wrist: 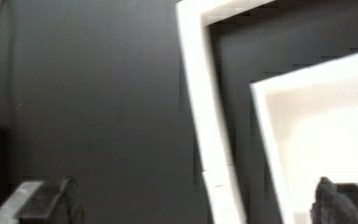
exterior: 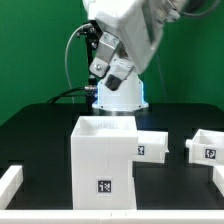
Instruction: Assemble drawer
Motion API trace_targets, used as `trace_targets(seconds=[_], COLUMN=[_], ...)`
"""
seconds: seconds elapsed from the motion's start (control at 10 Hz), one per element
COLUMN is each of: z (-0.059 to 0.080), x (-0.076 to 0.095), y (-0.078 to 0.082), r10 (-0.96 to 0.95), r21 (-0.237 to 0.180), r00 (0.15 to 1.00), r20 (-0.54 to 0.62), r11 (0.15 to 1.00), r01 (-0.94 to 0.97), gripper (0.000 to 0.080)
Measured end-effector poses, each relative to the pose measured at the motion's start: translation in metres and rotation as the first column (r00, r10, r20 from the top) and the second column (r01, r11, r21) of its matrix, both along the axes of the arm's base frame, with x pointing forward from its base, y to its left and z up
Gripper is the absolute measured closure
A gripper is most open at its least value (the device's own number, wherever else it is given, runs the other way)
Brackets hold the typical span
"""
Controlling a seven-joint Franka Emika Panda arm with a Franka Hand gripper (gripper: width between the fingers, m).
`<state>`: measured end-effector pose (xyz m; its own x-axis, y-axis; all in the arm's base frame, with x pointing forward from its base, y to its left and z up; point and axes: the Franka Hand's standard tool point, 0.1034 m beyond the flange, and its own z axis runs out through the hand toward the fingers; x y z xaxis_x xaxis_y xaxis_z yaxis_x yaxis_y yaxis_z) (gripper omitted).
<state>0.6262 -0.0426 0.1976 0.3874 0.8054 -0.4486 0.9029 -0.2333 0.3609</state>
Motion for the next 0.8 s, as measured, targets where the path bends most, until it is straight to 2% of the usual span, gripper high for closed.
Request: trace_targets(seconds=[0.2, 0.5, 0.7, 0.8], z=[-0.007, -0.007, -0.017, -0.023], x=[0.001, 0.001, -0.010, -0.020], y=[0.004, 0.004, -0.009, -0.014], r10=[-0.006, -0.006, -0.031, -0.105], r21=[-0.017, -0.018, -0.049, -0.046], r00=[1.000, 1.000, 0.995, 0.986], r20=[-0.020, -0.022, -0.090, -0.130], r11=[1.000, 1.000, 0.998, 0.994], r01=[0.006, 0.005, 0.027, 0.100], gripper=[0.0151, 0.0151, 0.0151, 0.0151])
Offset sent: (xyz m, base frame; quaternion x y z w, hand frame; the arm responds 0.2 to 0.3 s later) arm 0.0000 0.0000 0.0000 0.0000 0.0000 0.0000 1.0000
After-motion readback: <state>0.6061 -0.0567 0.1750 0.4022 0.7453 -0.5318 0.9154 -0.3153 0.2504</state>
